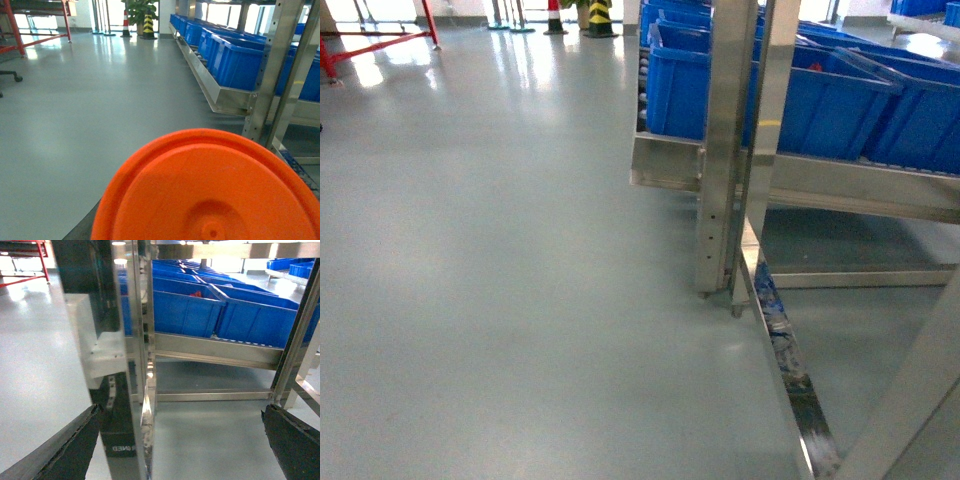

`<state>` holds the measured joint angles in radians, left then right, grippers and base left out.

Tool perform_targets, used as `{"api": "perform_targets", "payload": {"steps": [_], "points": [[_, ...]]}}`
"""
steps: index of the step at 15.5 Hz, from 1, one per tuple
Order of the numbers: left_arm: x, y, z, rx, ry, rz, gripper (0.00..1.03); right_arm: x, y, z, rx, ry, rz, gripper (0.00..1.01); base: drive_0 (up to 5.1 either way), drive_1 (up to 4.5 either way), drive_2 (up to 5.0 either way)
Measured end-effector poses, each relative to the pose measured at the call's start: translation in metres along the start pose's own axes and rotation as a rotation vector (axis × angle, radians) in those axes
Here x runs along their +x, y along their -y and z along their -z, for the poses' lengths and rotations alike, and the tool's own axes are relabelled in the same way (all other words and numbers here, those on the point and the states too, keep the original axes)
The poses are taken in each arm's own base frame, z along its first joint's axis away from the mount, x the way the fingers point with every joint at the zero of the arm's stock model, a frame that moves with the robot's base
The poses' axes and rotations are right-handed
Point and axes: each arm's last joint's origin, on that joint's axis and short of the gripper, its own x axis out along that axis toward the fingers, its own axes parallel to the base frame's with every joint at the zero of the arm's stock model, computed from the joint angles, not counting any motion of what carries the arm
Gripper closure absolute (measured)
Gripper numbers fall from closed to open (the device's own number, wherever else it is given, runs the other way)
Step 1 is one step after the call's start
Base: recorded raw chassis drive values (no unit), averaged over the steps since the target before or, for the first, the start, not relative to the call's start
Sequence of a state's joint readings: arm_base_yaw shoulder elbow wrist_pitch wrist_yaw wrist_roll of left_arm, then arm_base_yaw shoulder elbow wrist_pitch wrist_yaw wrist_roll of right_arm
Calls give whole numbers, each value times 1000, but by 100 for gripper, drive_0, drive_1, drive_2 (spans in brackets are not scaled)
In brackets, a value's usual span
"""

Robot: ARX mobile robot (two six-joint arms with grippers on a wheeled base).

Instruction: Pick capacitor and pack into box

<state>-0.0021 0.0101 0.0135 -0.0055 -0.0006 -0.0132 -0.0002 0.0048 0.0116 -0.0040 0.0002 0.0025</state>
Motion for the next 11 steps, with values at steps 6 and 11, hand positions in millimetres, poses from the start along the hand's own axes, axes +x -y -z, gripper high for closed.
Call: {"api": "perform_targets", "payload": {"steps": [6,11], "points": [[0,0,0,0,0,0,60,0,0,0,0,-2,0,3,-496,250,250],[0,0,0,0,-1,0,60,0,0,0,0,-1,0,3,-495,250,250]]}}
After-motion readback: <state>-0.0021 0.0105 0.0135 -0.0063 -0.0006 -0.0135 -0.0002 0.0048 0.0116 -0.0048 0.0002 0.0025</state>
